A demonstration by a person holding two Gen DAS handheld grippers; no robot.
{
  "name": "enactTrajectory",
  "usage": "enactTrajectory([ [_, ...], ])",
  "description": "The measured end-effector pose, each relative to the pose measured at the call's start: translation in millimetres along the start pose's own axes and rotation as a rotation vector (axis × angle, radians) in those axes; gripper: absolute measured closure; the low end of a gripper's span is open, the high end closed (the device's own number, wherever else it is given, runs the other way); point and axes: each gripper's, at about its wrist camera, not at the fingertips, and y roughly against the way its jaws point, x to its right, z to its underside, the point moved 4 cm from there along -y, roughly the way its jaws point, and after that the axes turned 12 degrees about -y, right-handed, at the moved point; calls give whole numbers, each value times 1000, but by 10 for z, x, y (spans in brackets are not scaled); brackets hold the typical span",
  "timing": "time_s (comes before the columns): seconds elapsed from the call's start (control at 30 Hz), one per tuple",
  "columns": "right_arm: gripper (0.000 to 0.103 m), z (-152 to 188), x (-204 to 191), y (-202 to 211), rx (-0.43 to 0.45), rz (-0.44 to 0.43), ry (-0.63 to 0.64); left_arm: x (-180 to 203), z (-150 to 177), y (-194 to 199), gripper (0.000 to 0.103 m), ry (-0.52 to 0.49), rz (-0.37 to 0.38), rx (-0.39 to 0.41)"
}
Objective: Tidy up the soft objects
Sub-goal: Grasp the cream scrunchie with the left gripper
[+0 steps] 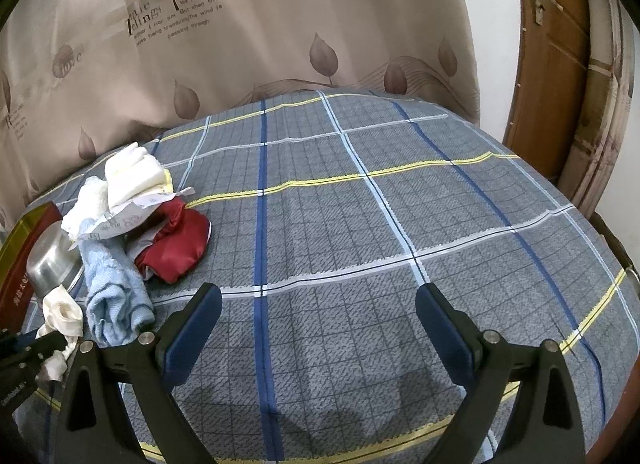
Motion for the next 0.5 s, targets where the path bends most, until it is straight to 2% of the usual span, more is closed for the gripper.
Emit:
enactTrajectory([
  [0.27,6,-24,1,-13,-7,0,0,-37,-30,152,93,16,-25,17],
  [0.5,5,-6,-14,-42,-23,6,7,-276,-158,513,93,51,-78,71],
])
